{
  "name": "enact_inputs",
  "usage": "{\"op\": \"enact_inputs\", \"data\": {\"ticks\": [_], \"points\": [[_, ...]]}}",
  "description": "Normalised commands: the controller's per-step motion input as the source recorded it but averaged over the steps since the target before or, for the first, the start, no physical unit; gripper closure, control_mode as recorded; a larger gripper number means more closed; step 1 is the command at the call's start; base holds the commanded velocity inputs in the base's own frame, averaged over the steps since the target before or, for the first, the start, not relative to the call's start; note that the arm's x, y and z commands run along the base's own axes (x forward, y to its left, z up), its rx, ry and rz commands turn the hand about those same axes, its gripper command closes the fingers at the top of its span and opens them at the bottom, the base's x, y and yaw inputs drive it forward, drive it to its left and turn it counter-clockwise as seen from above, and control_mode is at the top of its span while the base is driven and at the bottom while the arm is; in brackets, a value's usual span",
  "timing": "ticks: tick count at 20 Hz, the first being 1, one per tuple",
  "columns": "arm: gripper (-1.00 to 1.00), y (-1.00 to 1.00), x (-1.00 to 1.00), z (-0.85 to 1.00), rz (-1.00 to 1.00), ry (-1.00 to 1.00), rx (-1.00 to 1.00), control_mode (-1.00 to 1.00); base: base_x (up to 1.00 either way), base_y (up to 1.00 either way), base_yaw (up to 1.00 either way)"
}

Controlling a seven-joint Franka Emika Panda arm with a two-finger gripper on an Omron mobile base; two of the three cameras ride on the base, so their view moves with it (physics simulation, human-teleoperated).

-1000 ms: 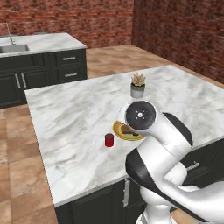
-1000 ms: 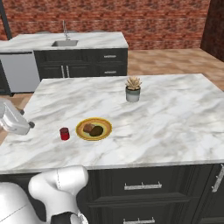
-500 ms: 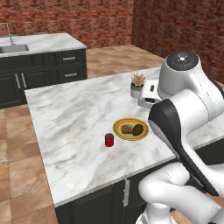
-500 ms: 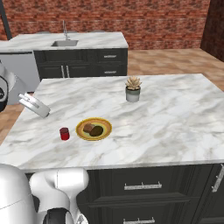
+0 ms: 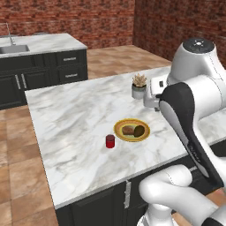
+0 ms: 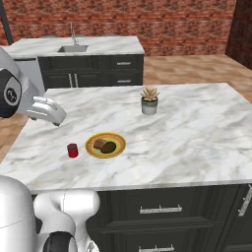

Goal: Pick the avocado and bread from the counter and place them on the plate. Then pick the jam from the cabinet and place it next to the plate. Lastly close the cabinet door.

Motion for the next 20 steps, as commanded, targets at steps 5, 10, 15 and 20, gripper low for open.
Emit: {"op": "enact_inputs", "data": {"ticks": [5, 10, 15, 20], "points": [[-1.0, -0.01, -0.12, -0.22, 0.22, -0.06, 0.01, -1.0, 0.0, 0.0, 0.0], [-1.0, -0.02, -0.1, -0.19, 0.25, -0.01, 0.04, -1.0, 0.0, 0.0, 0.0], [-1.0, -0.02, -0.1, -0.04, 0.26, -0.01, 0.05, -1.0, 0.0, 0.0, 0.0], [-1.0, -0.01, -0.12, 0.0, 0.13, -0.03, 0.06, -1.0, 0.0, 0.0, 0.0]]}}
